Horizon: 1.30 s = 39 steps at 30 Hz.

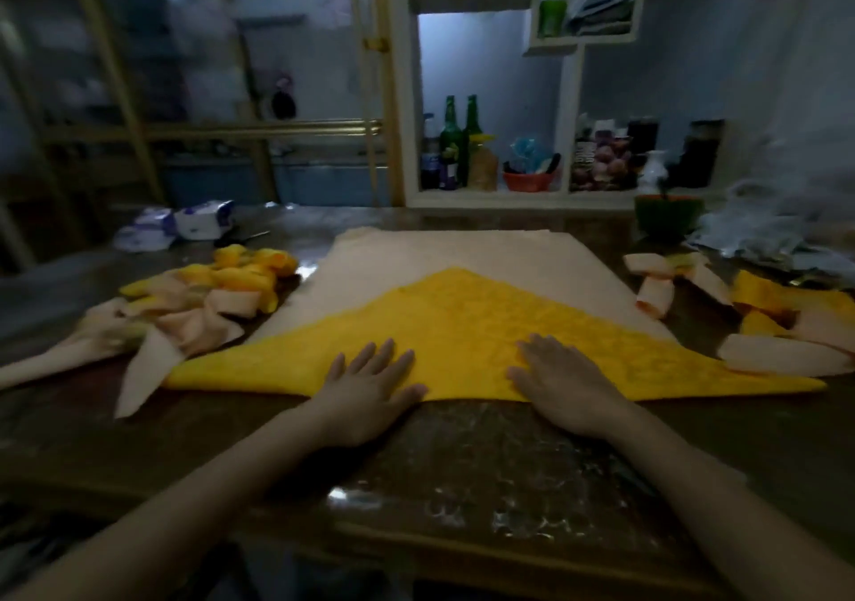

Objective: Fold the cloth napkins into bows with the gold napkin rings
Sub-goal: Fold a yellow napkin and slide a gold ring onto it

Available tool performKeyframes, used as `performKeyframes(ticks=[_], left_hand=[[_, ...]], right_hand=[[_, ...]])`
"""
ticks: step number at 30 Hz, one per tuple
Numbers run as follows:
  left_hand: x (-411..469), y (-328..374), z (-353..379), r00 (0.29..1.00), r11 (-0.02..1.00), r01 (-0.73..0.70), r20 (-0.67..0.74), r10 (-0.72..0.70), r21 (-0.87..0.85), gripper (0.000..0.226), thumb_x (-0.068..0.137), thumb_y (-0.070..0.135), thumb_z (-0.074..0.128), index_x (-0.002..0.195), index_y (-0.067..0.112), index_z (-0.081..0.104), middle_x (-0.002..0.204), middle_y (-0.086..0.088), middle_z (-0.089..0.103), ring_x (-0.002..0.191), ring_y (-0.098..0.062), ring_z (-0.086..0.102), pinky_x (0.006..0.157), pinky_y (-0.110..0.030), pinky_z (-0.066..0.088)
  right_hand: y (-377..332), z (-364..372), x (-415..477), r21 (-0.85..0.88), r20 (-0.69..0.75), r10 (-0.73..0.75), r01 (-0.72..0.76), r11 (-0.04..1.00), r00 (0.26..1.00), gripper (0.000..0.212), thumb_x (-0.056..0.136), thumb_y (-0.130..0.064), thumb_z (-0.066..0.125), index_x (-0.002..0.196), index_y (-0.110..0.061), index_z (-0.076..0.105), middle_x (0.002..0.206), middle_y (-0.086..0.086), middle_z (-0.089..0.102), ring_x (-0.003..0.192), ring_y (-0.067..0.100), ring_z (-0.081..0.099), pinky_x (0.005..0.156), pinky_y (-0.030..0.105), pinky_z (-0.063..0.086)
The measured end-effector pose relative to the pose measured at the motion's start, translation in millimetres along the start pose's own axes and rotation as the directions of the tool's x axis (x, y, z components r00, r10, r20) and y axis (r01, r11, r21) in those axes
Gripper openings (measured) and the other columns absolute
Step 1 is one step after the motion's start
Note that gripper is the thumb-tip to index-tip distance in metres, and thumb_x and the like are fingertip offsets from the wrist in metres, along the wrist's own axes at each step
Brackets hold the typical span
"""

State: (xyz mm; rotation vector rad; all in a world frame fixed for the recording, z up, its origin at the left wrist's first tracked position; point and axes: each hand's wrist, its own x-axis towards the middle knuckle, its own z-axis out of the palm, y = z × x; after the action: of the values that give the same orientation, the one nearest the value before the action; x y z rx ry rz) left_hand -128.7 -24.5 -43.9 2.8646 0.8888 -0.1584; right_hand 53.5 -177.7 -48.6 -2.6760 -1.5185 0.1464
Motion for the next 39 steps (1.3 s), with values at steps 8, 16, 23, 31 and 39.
performKeyframes(ticks=[8,16,23,31,39], left_hand=[[-69.3,-120.3,-10.9,0.949,0.955,0.289,0.148,-0.277,-0.066,0.083,0.084,0.072,0.014,0.149,0.026,-0.007,0.156,0.004,-0.014,0.144,-0.017,-0.010,0.116,-0.034,0.000],[-15.8,-73.3,-60.1,0.968,0.955,0.106,-0.189,-0.163,-0.279,0.047,0.094,0.041,0.045,0.136,0.018,0.047,0.141,-0.003,0.046,0.123,-0.020,0.047,0.089,-0.026,0.036],[132.7,-32.4,-70.3,0.982,0.959,0.065,-0.151,-0.110,-0.276,0.047,0.094,0.029,0.053,0.136,0.010,0.044,0.138,-0.009,0.047,0.123,-0.024,0.047,0.092,-0.026,0.039],[211.2,-16.6,-73.4,0.987,0.920,0.159,0.031,-0.158,-0.359,0.050,0.090,0.028,0.059,0.133,0.009,0.044,0.131,-0.012,0.048,0.115,-0.026,0.051,0.091,-0.033,0.045],[224.3,-4.0,-63.9,0.994,0.867,0.028,-0.081,-0.078,-0.498,0.038,0.091,0.007,0.051,0.129,0.008,0.048,0.110,-0.010,0.053,0.099,-0.021,0.053,0.078,-0.027,0.042]], right_hand=[[-1.4,-2.2,14.6,-0.021,0.048,-0.007,0.008,1.000,0.999,0.063,0.099,-0.049,0.025,0.151,-0.018,0.008,0.159,0.007,0.002,0.146,0.021,0.005,0.118,0.035,0.009],[-16.7,-37.9,27.3,0.245,-0.100,0.044,-0.018,0.969,0.994,0.054,0.093,-0.030,0.054,0.141,-0.014,0.036,0.143,0.012,0.043,0.127,0.027,0.043,0.095,0.030,0.037],[-10.1,-46.6,83.8,0.331,-0.095,0.191,-0.150,0.932,0.977,0.040,0.094,-0.025,0.052,0.133,-0.014,0.046,0.132,0.010,0.050,0.114,0.026,0.050,0.091,0.035,0.044],[-4.2,-44.0,166.6,0.471,-0.100,0.268,-0.192,0.861,0.958,0.039,0.092,-0.014,0.050,0.130,-0.012,0.045,0.126,0.012,0.051,0.107,0.029,0.052,0.094,0.041,0.045],[-6.0,-26.1,187.7,0.324,-0.223,0.296,-0.215,0.921,0.929,0.040,0.091,-0.026,0.054,0.128,-0.014,0.046,0.128,0.011,0.049,0.118,0.030,0.044,0.097,0.042,0.035]])
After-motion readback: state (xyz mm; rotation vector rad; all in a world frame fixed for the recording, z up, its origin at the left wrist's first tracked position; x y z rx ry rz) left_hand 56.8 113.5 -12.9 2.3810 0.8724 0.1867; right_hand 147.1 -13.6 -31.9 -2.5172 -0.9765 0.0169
